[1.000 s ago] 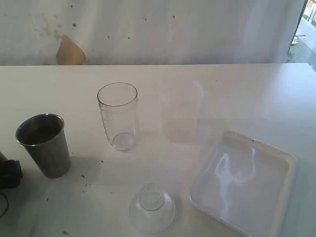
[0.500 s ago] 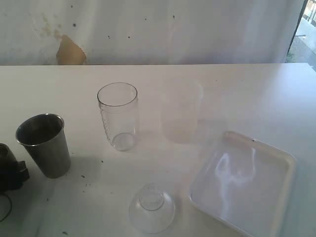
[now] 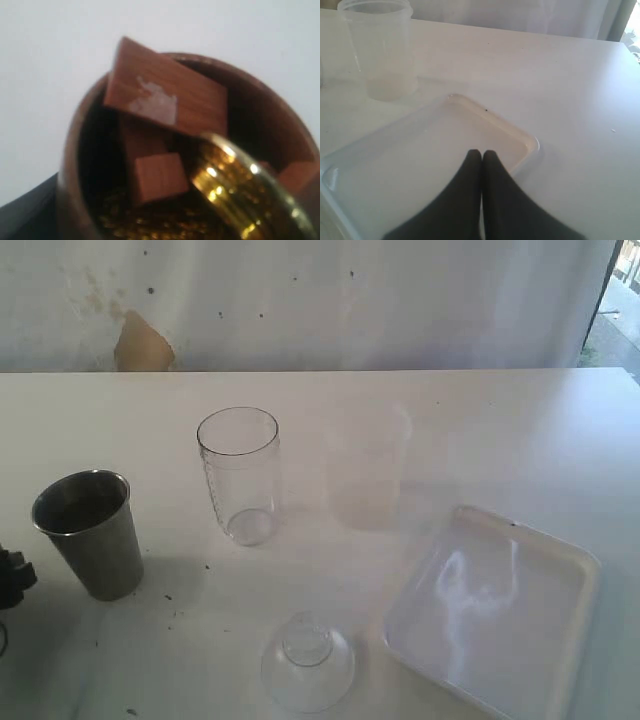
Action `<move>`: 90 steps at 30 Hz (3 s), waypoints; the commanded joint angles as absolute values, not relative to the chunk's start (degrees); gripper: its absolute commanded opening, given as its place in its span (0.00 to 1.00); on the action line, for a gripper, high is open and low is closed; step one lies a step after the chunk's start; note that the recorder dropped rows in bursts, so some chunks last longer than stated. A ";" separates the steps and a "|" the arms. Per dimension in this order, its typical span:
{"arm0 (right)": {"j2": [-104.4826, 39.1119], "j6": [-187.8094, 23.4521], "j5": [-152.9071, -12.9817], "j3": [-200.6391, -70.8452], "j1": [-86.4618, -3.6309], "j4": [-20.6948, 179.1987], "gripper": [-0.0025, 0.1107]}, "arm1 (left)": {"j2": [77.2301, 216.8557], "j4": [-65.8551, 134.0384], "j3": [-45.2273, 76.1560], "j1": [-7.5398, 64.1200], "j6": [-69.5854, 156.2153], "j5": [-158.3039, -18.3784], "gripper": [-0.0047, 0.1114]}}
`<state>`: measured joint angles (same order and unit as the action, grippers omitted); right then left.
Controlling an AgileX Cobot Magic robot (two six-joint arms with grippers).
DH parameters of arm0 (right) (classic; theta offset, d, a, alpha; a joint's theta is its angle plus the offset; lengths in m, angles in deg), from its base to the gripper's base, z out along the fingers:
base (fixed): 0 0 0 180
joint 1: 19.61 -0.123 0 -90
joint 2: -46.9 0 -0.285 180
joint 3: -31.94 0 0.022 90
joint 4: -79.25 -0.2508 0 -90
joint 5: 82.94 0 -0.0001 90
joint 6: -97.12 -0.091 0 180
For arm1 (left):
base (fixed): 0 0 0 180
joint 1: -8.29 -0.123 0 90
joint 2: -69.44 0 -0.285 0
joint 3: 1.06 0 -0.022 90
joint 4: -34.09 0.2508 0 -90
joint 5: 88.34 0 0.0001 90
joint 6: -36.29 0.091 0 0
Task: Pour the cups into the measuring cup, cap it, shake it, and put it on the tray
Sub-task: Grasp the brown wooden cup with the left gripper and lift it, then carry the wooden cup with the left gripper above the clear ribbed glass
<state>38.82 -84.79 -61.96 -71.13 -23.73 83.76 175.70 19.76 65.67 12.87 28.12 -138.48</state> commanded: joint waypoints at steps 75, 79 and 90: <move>39.11 -85.12 -62.81 -70.85 -23.58 83.94 0.02 | 185.70 32.02 0.72 30.77 66.39 -96.02 0.04; 39.11 -85.12 -62.81 -70.85 -23.58 83.94 0.02 | 184.14 32.02 0.72 30.77 67.62 -93.19 0.04; 39.11 -85.12 -62.81 -70.85 -23.58 83.94 0.02 | 179.93 32.85 0.72 30.77 77.21 -85.75 0.04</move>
